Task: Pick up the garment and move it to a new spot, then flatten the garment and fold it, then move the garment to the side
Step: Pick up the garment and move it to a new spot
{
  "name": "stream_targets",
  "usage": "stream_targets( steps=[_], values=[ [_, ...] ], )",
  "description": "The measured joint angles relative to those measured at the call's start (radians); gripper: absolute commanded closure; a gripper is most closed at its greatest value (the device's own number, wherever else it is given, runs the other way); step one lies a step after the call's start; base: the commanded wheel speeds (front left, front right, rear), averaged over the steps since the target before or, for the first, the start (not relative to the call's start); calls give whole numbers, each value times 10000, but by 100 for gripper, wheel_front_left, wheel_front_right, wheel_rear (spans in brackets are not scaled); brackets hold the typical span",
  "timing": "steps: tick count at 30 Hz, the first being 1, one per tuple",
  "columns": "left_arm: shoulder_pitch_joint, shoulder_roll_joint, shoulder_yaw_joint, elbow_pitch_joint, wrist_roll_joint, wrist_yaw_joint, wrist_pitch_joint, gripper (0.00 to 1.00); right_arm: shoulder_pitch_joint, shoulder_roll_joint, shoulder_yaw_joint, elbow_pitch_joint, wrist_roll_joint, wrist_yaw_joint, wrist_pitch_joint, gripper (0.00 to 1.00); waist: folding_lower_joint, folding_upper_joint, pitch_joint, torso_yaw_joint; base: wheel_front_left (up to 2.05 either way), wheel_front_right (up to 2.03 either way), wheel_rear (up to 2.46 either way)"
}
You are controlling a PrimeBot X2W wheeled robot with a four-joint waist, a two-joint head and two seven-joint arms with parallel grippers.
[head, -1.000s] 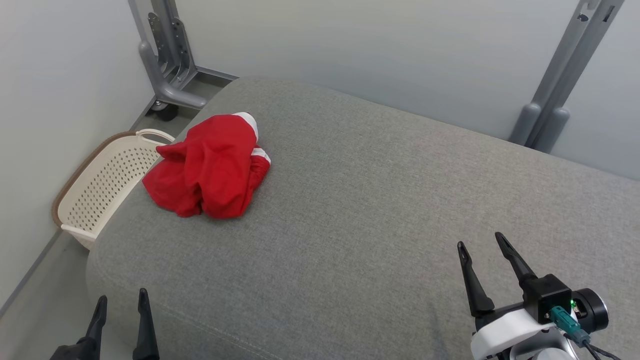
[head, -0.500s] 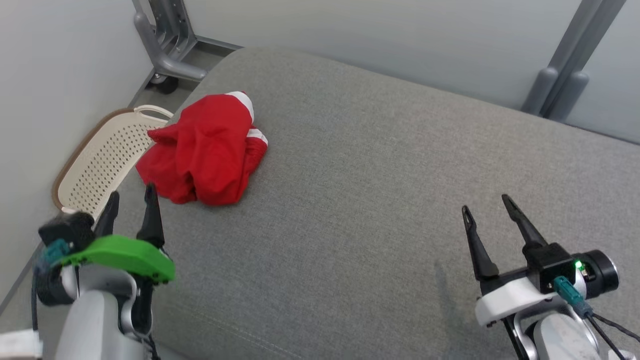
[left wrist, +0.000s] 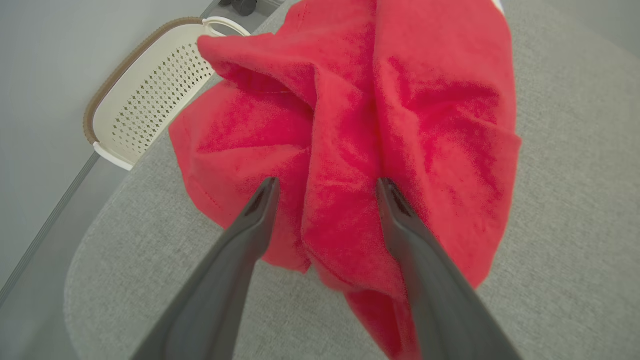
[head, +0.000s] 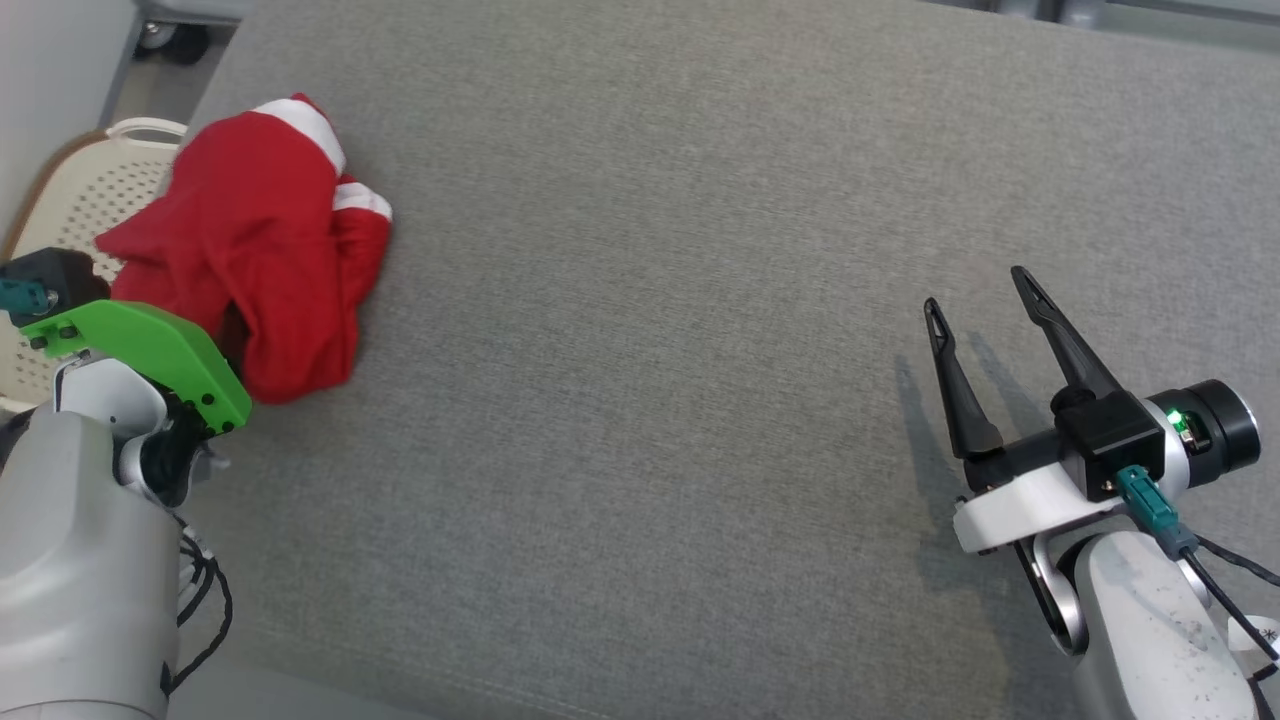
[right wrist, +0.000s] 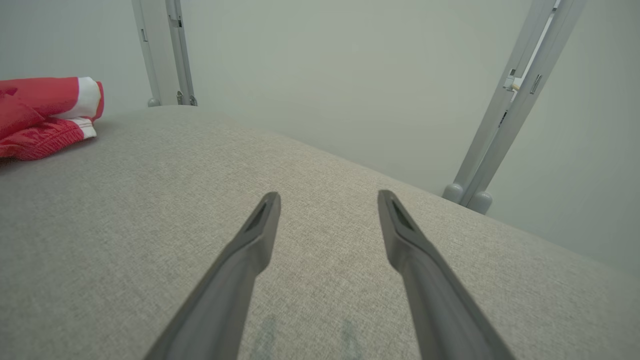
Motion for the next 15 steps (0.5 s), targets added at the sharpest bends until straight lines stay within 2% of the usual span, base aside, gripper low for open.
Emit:
stream_targets(
  steps=[6, 7, 8, 9, 10, 15],
  values=[
    [-409, 514, -324, 1340, -171, -36, 792, 0, -59, -88, 198, -63, -12, 0, 0, 0, 0, 0, 553, -845, 0, 0, 0],
    [-501, 550, -286, 1488, -341, -42, 918, 24, -105, -111, 173, -84, -13, 0, 0, 0, 0, 0, 632, -966, 0, 0, 0],
    [-575, 591, -301, 1559, -476, -42, 976, 56, -143, -125, 113, -117, -13, 0, 0, 0, 0, 0, 713, -1076, 0, 0, 0],
    [-658, 652, -389, 1626, -500, -42, 1007, 84, -169, -132, 29, -144, -12, 0, 0, 0, 0, 0, 797, -1174, 0, 0, 0],
    [-734, 723, -512, 1666, -499, -42, 1051, 100, -181, -142, -50, -174, -10, 0, 0, 0, 0, 0, 878, -1255, 0, 0, 0],
    [-804, 995, -1206, 1661, -690, -44, 1323, 100, -185, -58, -213, -167, 19, 0, 0, 0, -1, 0, 1092, -1610, 0, 0, 0]
  ],
)
